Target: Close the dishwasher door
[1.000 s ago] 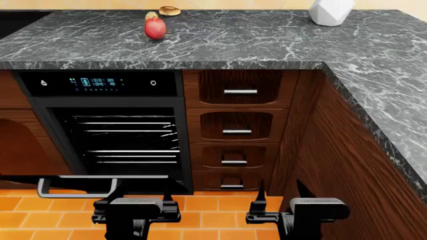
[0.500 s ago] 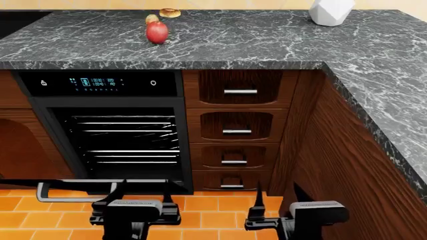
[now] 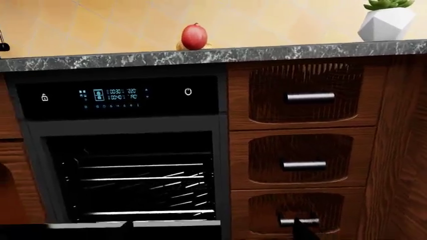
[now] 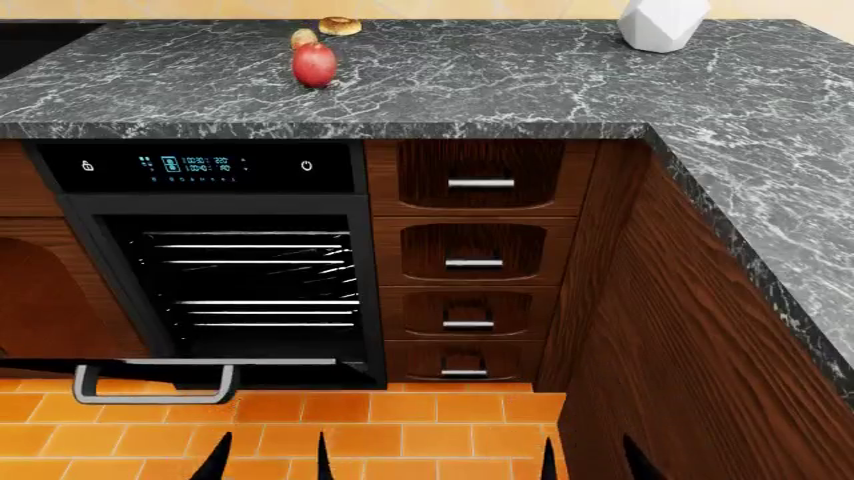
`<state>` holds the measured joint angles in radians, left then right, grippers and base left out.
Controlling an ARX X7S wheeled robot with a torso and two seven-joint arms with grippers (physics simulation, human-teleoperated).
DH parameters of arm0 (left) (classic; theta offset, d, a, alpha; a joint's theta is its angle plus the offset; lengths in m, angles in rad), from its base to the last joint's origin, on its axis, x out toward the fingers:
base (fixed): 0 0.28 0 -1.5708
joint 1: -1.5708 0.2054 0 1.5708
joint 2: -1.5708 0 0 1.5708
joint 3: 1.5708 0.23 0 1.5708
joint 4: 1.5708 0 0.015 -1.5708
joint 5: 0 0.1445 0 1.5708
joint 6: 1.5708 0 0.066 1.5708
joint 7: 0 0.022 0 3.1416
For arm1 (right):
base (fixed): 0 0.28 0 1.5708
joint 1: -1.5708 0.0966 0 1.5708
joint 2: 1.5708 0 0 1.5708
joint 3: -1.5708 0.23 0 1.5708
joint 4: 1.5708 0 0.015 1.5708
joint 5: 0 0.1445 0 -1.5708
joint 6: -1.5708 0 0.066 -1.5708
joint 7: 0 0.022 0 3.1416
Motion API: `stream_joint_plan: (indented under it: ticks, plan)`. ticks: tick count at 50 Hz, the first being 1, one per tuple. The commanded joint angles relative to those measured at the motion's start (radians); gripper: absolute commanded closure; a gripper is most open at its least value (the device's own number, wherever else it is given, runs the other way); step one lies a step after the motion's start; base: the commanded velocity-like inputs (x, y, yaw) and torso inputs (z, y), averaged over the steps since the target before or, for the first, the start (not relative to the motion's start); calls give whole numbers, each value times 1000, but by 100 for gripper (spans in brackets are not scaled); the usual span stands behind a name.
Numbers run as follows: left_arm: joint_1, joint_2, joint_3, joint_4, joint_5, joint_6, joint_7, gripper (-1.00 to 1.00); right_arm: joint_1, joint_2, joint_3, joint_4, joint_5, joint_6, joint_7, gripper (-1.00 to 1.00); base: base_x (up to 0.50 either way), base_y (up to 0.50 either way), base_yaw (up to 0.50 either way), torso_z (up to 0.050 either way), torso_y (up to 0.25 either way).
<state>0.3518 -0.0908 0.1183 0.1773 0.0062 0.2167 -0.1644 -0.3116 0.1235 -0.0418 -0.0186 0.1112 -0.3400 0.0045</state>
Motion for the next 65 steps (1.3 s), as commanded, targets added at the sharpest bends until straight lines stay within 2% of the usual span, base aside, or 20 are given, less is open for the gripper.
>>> stream_joint_plan:
  ticks: [1,14,25,53,65]
  plan:
    - [146,-16,5,-7,10,160,-55,-100,-112,15,3,59,3,-185,-6,-100,0,0,0,0,0]
    - [264,-22,20,-37,24,272,-103,-100,-217,23,7,88,11,-281,5,-100,0,0,0,0,0]
    - [303,-26,36,-107,39,378,-139,-100,-268,19,-2,173,13,-400,-3,-100,0,0,0,0,0]
    - [315,-43,84,-253,1,458,-174,-100,-268,25,-24,305,4,-440,13,-100,0,0,0,0,0]
    - [316,-51,101,-253,-5,461,-185,-100,-271,34,-35,296,14,-423,17,-100,0,0,0,0,0]
